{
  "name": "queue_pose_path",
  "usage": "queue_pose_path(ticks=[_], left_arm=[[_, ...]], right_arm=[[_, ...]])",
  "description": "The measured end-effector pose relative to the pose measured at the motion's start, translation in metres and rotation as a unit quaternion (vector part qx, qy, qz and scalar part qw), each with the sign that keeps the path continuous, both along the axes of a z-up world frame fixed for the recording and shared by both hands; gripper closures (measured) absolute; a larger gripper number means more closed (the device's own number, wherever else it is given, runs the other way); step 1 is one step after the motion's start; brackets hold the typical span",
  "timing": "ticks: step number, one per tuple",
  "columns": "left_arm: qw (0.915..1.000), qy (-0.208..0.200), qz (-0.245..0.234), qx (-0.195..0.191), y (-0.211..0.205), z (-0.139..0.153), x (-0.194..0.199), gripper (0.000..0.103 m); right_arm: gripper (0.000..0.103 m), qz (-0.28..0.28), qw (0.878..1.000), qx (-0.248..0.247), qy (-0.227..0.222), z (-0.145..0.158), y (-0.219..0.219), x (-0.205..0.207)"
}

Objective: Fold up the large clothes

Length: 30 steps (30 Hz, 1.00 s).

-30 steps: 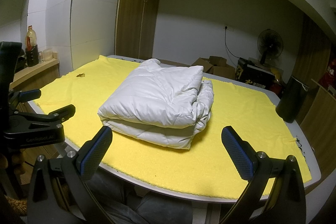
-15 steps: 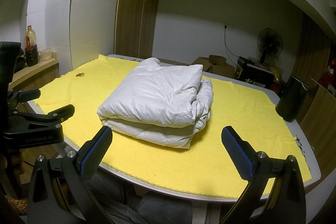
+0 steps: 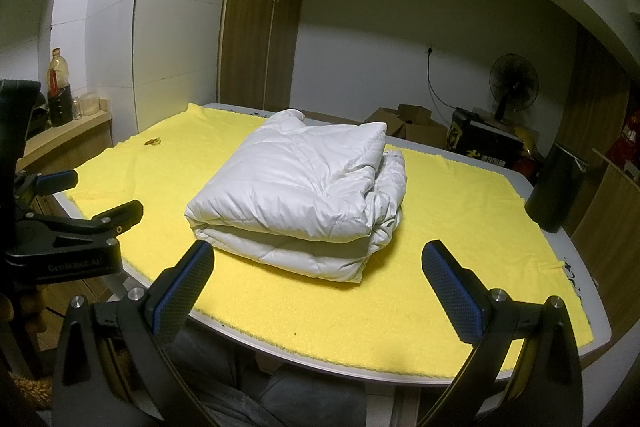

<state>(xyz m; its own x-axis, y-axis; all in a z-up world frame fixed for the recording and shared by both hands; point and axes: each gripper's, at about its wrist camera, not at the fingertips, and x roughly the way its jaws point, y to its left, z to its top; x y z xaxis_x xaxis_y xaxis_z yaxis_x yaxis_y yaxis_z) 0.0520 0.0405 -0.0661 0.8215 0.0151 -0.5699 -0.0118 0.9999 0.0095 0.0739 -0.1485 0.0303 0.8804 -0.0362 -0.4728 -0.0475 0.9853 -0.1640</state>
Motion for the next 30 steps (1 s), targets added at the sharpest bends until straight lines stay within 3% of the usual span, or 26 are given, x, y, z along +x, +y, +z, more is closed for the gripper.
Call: queue_pose_path(ticks=[30], left_arm=[[1.0, 0.004, -0.007, 0.0, 0.0036, -0.0013, 0.0018, 0.0]], right_arm=[[0.0, 0.001, 1.0, 0.0, 0.001, -0.0006, -0.0009, -0.0003]])
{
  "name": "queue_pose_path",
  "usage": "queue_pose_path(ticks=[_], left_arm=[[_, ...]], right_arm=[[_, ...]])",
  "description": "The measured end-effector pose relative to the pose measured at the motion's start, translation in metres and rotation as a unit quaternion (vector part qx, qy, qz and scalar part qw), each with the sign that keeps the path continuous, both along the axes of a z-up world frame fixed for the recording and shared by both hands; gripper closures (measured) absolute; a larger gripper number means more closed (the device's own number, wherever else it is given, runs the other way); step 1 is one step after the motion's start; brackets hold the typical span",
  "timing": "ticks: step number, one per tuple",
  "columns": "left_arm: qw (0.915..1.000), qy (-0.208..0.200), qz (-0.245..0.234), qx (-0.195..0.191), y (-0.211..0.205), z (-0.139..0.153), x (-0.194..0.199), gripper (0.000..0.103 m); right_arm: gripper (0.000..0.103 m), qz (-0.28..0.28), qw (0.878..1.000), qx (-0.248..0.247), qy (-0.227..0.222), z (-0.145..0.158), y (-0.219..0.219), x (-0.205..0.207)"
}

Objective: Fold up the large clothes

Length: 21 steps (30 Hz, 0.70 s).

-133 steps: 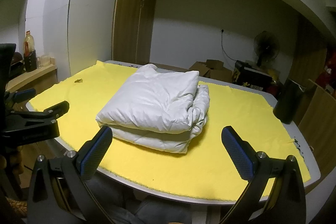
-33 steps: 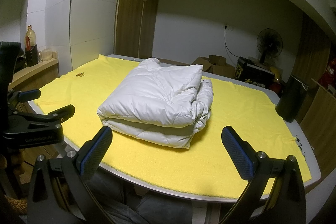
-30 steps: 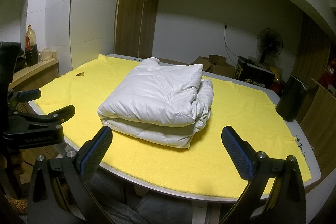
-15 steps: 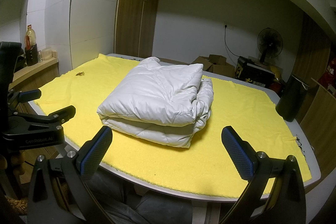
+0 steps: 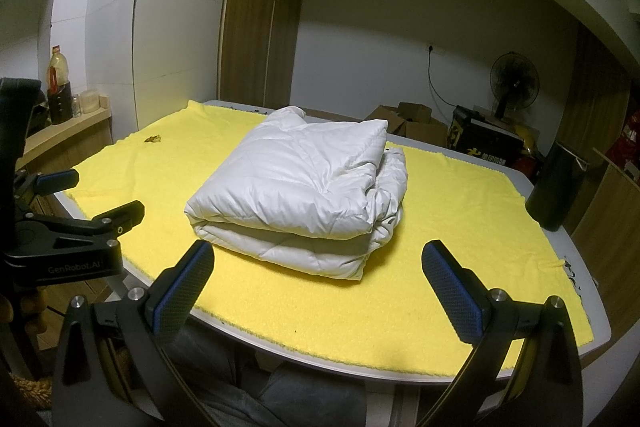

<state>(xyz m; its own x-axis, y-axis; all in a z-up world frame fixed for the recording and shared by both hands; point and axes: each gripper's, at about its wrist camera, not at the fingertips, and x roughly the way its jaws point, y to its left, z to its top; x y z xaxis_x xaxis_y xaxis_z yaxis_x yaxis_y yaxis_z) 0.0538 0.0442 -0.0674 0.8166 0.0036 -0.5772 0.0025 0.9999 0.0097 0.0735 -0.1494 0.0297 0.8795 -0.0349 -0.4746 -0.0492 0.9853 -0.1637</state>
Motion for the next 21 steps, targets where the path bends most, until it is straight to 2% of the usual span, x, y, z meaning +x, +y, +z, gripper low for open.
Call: queue_pose_path(ticks=[21], left_arm=[[1.0, 0.001, -0.001, 0.0, 0.0007, 0.0003, 0.0013, 0.0]], right_arm=[[0.0, 0.002, 1.0, 0.0, 0.001, 0.0006, -0.001, -0.0004]])
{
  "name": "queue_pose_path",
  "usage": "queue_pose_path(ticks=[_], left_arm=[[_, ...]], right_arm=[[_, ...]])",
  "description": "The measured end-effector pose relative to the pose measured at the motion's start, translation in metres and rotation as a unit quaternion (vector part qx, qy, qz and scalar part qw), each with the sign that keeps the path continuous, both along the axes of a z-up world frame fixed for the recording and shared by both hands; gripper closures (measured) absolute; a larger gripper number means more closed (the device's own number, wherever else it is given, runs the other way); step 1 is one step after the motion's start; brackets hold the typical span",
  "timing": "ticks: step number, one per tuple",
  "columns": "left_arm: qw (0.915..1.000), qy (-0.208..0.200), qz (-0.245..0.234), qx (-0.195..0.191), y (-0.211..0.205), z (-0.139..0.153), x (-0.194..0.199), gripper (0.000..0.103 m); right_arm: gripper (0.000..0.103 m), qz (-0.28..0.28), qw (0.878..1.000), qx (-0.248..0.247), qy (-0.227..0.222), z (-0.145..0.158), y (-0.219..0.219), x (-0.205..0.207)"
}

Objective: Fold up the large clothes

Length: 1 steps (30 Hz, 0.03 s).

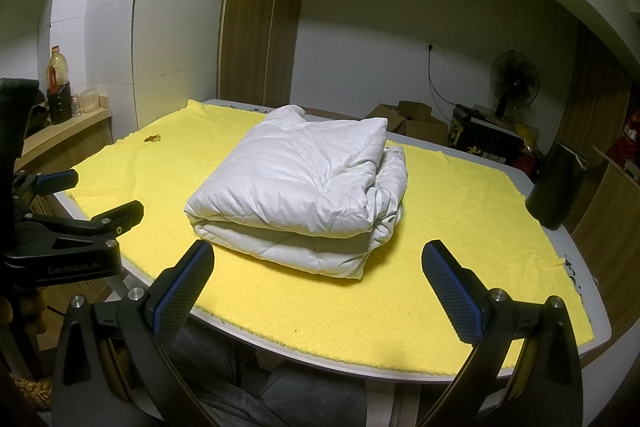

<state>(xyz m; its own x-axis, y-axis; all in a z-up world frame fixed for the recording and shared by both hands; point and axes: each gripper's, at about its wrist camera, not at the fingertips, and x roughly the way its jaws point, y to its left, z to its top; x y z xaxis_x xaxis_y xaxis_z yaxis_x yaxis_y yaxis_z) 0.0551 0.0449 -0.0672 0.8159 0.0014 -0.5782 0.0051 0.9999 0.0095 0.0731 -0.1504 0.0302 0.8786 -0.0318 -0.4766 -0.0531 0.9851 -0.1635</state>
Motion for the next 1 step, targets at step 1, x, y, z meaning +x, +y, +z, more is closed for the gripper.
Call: queue_pose_path(ticks=[1], left_arm=[[1.0, 0.0, 0.0, 0.0, -0.0001, 0.0, -0.0001, 0.0]], right_arm=[[0.0, 0.0, 1.0, 0.0, 0.0, 0.0001, -0.0001, 0.0]])
